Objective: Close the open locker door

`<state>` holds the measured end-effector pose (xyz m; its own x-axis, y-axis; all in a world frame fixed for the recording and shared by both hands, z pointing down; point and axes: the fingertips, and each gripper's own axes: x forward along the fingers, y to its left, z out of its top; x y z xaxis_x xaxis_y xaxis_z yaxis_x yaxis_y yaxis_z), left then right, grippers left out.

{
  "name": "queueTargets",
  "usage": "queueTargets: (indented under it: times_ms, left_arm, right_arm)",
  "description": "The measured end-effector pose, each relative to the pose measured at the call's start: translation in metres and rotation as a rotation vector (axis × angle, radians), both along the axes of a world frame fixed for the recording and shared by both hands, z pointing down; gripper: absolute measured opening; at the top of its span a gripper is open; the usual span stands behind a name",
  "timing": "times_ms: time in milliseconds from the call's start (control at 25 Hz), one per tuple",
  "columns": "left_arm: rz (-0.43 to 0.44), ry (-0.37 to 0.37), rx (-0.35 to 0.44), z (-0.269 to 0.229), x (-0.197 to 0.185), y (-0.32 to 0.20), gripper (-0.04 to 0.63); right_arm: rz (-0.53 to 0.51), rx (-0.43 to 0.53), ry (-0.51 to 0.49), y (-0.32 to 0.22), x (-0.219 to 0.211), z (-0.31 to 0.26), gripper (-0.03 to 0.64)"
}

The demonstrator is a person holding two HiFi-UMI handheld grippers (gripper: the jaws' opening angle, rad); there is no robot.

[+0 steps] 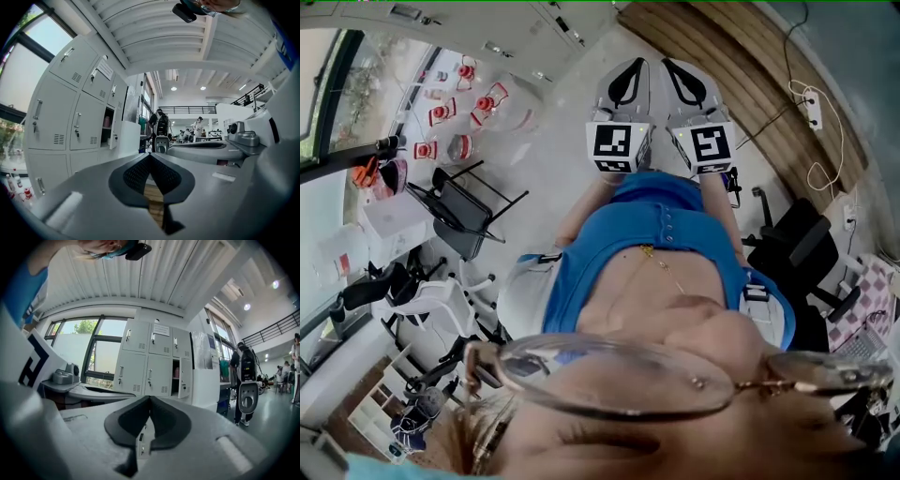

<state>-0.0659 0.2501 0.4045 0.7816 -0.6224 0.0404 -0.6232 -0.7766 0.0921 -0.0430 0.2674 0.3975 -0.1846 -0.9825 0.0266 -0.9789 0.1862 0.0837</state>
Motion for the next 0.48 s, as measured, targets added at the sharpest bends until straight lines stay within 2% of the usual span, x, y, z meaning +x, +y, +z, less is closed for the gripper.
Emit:
queueTargets:
  times_ms: [240, 480]
  left_arm:
    - [0.043, 0.003, 0.011, -0.003, 0.014, -0.087, 0.0]
    - [0.069, -0.001, 0.025, -0.004, 0.022, -0.145, 0.0]
  right_arm:
    - [0.018, 0.01, 0.017, -0.088, 0.008, -0.004, 0.002]
    - [0.04, 0.018, -0.001, -0.146, 0.015, -0.004, 0.002]
